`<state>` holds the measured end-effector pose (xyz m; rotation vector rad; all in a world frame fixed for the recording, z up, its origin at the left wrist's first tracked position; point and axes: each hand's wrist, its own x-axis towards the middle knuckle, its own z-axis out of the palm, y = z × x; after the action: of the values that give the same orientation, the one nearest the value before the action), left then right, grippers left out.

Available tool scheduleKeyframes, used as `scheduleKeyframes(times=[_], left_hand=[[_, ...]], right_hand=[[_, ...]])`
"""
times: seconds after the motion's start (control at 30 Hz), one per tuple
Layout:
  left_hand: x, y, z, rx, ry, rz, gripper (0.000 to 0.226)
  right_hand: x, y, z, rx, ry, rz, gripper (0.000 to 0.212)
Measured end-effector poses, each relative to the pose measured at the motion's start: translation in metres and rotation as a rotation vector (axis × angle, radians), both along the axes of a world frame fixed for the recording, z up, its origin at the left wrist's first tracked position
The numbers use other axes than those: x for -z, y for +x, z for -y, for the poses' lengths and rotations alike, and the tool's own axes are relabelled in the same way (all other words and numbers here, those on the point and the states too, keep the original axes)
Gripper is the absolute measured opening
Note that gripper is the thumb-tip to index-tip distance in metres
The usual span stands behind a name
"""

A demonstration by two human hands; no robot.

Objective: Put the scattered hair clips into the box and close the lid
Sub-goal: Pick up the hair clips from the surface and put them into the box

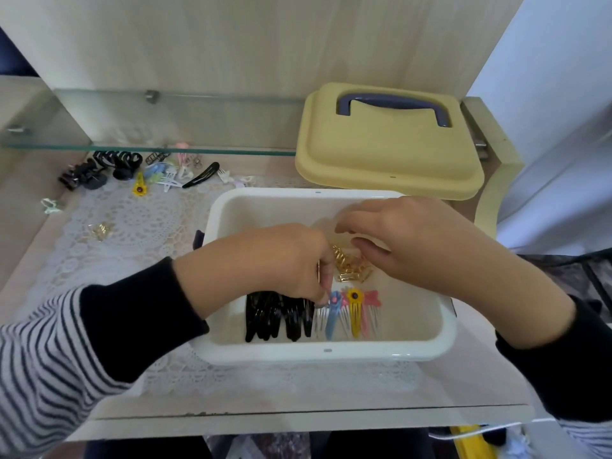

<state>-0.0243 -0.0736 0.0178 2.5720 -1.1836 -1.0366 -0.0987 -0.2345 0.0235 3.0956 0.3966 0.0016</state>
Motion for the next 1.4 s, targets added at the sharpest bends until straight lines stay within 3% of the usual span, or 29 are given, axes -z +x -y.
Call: scheduleKeyframes(times=[0.27,0.5,0.63,0.8,0.9,1.13,1.23,1.4], left_hand=[[-0.019,-0.001,-0.02,-0.05,-0.132,0.19,0.017],[-0.04,-0.001,-0.069,-0.216,-0.619,0.375,0.01],[-0.032,0.005,-0.099,-0.366,-0.855,0.502,0.013],[-0.016,0.016,-0.139,-0.613,-1.036,0.646,0.015],[-0.004,0.023,-0.161,-0.745,-1.093,0.711,0.013],[0.05,0.052,-0.217,-0.959,-1.025,0.658,0.018],[0.074,0.062,-0.23,-0.958,-0.95,0.62,0.022],[0.087,0.072,-0.238,-0.951,-0.866,0.606,0.026]], right_hand=[[-0.007,-0.001,-0.003,0.004,0.065,0.013,0.026],[-0.021,-0.004,-0.013,0.087,0.322,0.003,0.03],[-0.033,-0.004,-0.036,0.156,0.522,0.195,0.027],[-0.051,-0.003,-0.107,0.221,0.876,0.407,0.018],[-0.051,0.003,-0.16,0.189,0.976,0.517,0.016],[-0.016,0.031,-0.266,0.146,0.974,0.529,0.03],[0.014,0.051,-0.281,0.232,0.87,0.44,0.049],[0.062,0.085,-0.281,0.473,0.602,0.352,0.06]])
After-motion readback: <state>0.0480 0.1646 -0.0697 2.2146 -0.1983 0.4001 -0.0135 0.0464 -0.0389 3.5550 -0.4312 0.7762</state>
